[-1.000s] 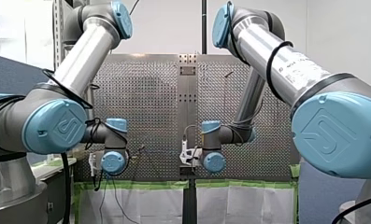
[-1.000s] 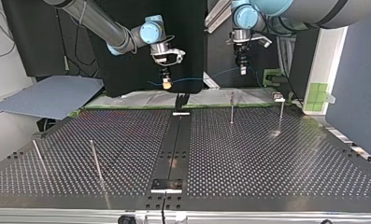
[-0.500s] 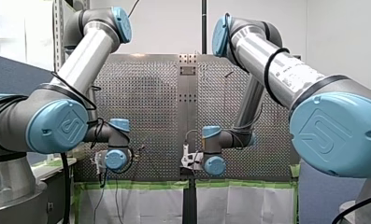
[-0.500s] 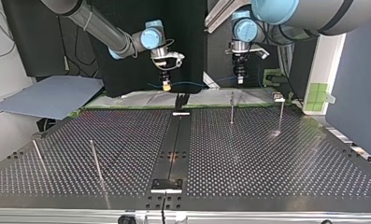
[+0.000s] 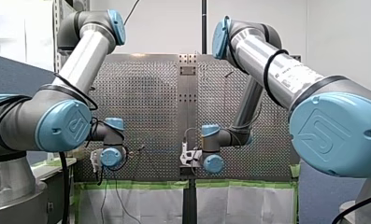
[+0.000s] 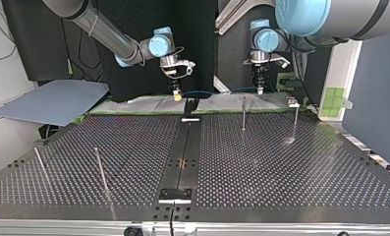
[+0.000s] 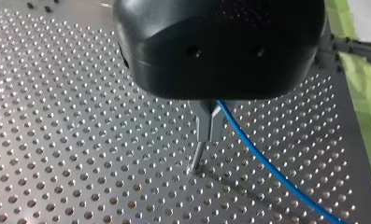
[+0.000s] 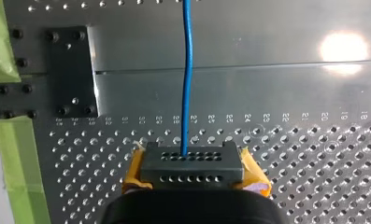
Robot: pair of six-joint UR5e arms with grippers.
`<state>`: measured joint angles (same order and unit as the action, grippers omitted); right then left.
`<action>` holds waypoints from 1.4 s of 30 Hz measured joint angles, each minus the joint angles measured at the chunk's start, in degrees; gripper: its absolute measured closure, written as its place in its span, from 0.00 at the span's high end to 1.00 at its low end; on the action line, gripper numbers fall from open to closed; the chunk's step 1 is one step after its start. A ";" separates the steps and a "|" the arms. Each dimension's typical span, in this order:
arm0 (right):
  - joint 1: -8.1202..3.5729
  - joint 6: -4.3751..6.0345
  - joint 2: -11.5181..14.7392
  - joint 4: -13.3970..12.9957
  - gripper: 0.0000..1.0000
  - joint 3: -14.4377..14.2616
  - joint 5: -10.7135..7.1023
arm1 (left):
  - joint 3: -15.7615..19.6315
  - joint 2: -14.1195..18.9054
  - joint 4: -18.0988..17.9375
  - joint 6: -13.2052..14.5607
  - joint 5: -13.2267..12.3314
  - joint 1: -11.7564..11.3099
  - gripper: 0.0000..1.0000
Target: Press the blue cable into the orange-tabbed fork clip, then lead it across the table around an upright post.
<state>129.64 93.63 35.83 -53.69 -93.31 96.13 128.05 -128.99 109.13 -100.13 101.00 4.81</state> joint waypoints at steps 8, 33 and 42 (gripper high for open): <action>-0.02 0.68 -0.51 -0.14 0.00 0.96 -1.17 | -2.73 -3.24 0.95 -0.59 0.36 -1.00 0.00; -0.94 0.58 -6.18 5.17 0.00 7.79 -1.54 | -7.05 -4.05 4.68 -1.18 -3.30 -2.25 0.00; -2.05 0.45 -6.24 5.24 0.00 7.82 -1.59 | -8.68 -4.06 6.71 -1.20 -3.72 -2.46 0.00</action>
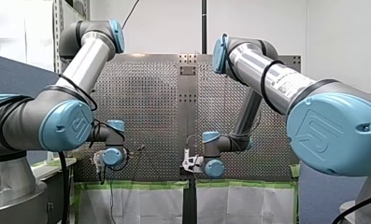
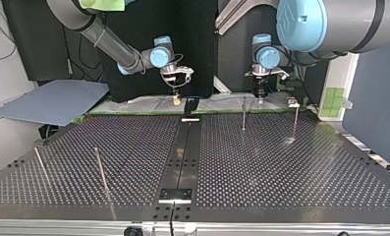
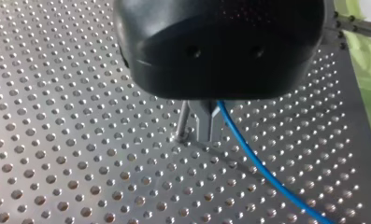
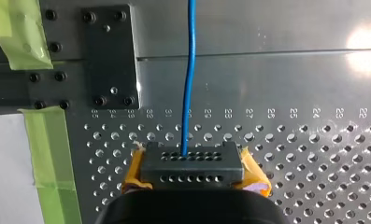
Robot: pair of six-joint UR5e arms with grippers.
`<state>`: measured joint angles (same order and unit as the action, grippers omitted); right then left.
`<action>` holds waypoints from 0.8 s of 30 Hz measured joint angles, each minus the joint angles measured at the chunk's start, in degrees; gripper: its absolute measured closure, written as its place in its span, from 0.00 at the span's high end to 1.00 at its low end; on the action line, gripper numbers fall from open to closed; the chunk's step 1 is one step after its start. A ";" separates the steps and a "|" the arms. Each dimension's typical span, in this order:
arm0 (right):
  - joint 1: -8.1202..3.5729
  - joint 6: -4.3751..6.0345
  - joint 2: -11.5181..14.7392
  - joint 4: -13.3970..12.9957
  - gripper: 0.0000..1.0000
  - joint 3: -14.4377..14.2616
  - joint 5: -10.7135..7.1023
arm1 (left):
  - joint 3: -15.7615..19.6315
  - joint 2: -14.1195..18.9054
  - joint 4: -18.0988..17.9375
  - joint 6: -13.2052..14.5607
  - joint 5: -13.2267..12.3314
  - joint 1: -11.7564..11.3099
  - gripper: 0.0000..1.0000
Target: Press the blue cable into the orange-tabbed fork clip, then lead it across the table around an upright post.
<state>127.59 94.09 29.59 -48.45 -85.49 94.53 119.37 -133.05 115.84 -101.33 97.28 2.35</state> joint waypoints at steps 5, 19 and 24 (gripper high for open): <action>-0.58 -0.02 -0.01 0.05 0.00 0.03 -0.05 | -2.02 0.01 2.63 -0.06 -0.03 -0.29 0.00; -1.94 -0.07 -0.01 0.18 0.00 0.47 -0.07 | -6.39 0.03 7.63 -0.29 -0.50 -1.02 0.00; -2.69 -0.10 -0.01 0.62 0.00 1.28 -0.12 | -8.13 0.03 9.65 -0.27 -0.77 -1.17 0.00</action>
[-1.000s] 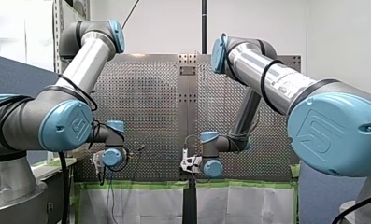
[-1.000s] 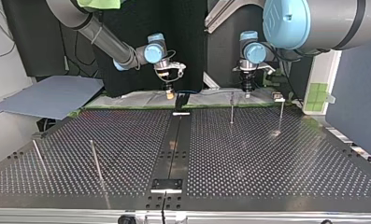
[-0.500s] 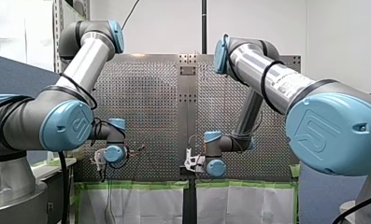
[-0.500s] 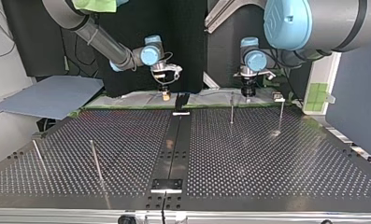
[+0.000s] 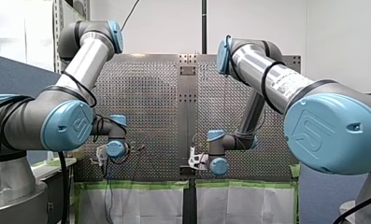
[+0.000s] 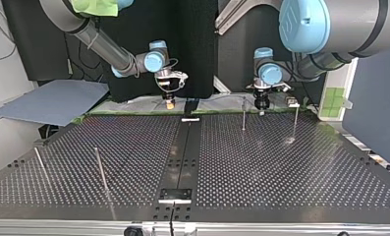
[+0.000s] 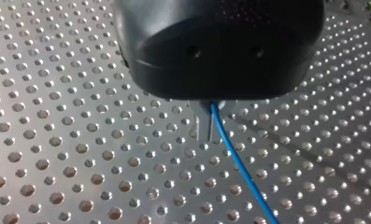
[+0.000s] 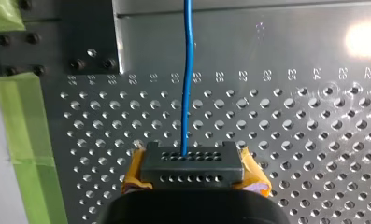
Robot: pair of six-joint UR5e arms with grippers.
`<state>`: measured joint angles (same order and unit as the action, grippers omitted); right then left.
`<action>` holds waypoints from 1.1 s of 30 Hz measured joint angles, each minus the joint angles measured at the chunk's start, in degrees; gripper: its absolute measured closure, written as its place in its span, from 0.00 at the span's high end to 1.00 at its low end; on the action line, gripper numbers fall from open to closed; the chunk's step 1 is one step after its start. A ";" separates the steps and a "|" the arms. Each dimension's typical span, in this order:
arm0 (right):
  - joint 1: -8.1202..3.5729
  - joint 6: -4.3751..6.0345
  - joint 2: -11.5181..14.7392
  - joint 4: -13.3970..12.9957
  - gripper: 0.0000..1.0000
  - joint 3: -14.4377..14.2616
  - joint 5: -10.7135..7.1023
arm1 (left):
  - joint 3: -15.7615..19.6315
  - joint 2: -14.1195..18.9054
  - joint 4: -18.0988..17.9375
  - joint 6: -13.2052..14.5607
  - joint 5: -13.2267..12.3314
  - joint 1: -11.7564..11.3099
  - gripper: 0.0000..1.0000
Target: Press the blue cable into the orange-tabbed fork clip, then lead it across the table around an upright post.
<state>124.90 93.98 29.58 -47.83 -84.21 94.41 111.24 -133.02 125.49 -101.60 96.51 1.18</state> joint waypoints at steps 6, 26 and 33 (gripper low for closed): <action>-0.71 -0.01 0.00 1.66 0.00 1.79 -0.01 | -0.72 -0.02 0.65 -0.04 -0.24 -0.27 0.00; -2.05 -0.02 -0.01 4.86 0.00 4.42 0.08 | -0.71 0.02 3.55 1.06 3.43 -1.37 0.96; -2.05 -0.01 -0.02 4.97 0.00 4.42 0.07 | -0.56 0.02 5.01 2.04 1.29 -1.35 1.00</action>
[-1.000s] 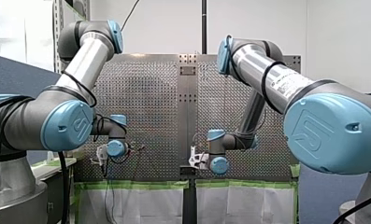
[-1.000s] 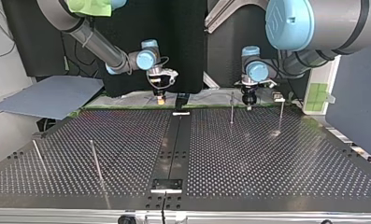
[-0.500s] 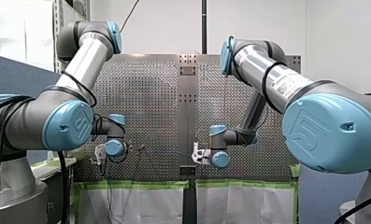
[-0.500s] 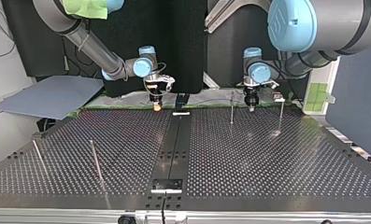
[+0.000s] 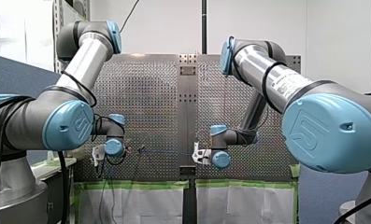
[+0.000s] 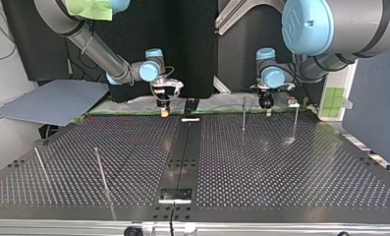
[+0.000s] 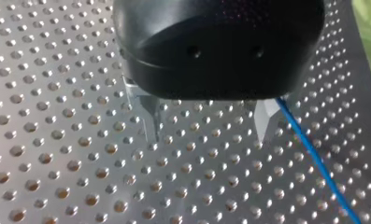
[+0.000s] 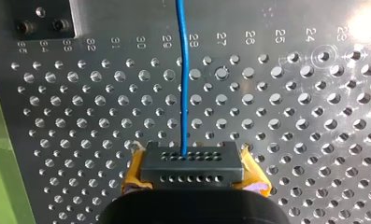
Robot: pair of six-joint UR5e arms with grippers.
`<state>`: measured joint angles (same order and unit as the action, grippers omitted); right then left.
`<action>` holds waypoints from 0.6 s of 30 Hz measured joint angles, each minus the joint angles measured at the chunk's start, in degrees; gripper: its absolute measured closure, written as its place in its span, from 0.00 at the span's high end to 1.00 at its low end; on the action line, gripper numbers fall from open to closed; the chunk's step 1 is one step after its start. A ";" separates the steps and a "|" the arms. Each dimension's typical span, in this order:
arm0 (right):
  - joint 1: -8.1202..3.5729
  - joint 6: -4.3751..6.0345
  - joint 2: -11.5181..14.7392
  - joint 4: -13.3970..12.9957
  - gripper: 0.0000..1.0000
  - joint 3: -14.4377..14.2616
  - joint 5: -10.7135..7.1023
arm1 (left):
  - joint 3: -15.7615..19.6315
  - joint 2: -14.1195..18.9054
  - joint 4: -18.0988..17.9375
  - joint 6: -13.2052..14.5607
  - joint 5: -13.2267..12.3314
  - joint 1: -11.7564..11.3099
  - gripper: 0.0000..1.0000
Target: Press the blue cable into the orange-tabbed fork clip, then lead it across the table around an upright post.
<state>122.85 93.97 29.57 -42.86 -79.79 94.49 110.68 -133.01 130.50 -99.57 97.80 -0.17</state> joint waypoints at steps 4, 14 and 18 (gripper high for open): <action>0.00 0.00 -0.01 0.10 0.00 0.00 0.00 | 0.17 0.00 1.07 -0.48 -2.12 0.06 1.00; 0.13 -0.04 -0.05 0.66 0.00 0.01 0.00 | 3.25 0.12 5.21 1.47 -7.45 0.33 1.00; 0.10 -0.07 -0.03 1.17 0.00 0.00 0.00 | 4.48 0.12 5.47 1.73 -9.39 0.28 1.00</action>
<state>122.95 93.90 29.53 -41.69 -79.79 94.49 115.17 -132.89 135.97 -97.84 88.41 0.11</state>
